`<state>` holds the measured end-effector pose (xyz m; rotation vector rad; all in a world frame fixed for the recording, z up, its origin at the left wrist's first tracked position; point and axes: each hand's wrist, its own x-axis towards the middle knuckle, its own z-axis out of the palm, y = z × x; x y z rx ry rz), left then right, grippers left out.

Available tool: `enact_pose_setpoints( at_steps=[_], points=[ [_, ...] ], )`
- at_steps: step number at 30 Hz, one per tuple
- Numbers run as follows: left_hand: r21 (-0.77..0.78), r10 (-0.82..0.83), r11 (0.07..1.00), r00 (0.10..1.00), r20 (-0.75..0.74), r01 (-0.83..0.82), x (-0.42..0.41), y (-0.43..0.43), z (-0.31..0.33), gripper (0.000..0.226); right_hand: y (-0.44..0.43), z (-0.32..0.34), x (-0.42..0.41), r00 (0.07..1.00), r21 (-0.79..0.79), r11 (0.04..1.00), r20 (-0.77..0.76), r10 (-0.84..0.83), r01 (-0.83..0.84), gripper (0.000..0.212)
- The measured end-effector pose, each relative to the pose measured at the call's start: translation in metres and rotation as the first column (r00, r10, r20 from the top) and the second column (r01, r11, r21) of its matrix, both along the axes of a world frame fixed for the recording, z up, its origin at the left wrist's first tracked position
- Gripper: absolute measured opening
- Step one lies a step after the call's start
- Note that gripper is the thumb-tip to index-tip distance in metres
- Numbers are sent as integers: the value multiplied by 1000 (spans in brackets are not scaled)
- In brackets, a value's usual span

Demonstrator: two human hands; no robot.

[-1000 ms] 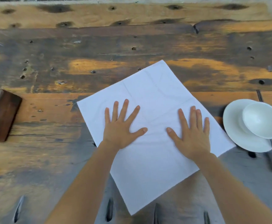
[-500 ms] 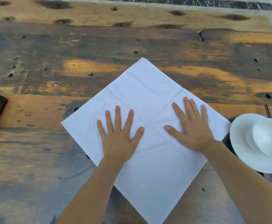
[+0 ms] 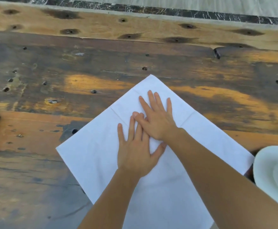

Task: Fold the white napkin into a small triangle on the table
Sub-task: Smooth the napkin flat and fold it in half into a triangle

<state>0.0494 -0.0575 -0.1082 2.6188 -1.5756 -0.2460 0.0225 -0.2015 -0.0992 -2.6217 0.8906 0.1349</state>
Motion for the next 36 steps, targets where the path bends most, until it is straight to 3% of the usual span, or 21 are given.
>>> enact_pose_setpoints(
  at_steps=[7, 17, 24, 31, 34, 36],
  points=[
    [-59, 0, 998, 1000, -11, 0, 1, 0, -5, 91, -54, -15, 39, 992, -184, 975, -16, -125, 120, 76],
    [-137, -29, 990, 999, -29, 25, 13, 15, -3, 82, -71, -11, 49, 989, -194, 971, -4, -145, 141, 84],
    [97, 319, 943, 948, 17, -319, 107, 140, 12, 75, -73, -21, 49, 990, -248, 959, 23, -137, 138, 87],
    [142, 377, 918, 926, -25, -370, 114, 155, 14, 75, -64, -9, 51, 989, -289, 948, -24, -146, 133, 82],
    [132, 410, 906, 911, -41, -401, 116, 156, 13, 77, -20, -1, 50, 983, -294, 939, 93, -156, 177, 72],
    [121, 421, 903, 905, -54, -413, 116, 155, 13, 77, 35, -3, 41, 986, -251, 963, 155, -65, 103, 73]
  ],
)
